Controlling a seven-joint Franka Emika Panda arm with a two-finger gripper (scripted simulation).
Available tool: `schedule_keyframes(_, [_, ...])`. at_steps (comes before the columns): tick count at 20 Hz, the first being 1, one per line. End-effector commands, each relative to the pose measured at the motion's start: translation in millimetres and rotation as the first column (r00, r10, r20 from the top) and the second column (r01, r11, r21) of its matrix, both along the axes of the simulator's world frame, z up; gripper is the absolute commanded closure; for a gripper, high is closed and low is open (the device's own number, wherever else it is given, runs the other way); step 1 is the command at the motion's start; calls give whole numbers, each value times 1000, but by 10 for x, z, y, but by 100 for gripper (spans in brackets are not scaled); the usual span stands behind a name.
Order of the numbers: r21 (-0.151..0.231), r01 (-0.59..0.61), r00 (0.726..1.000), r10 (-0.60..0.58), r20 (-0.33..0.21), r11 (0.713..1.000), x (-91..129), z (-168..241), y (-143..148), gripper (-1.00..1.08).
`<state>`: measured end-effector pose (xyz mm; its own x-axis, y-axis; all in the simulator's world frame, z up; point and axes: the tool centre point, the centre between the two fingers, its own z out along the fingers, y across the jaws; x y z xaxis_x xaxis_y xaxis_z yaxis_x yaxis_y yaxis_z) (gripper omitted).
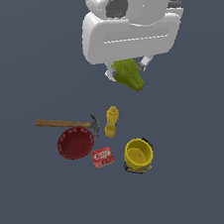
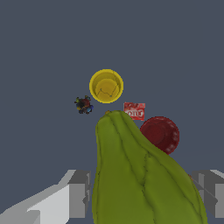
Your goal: Pick up a designated object from a clutter of objects.
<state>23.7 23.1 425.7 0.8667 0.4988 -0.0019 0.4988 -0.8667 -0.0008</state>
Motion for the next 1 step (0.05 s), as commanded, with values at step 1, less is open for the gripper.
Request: schedule_keyframes(1, [0,0,1000,0,2,1000,3,10,3,108])
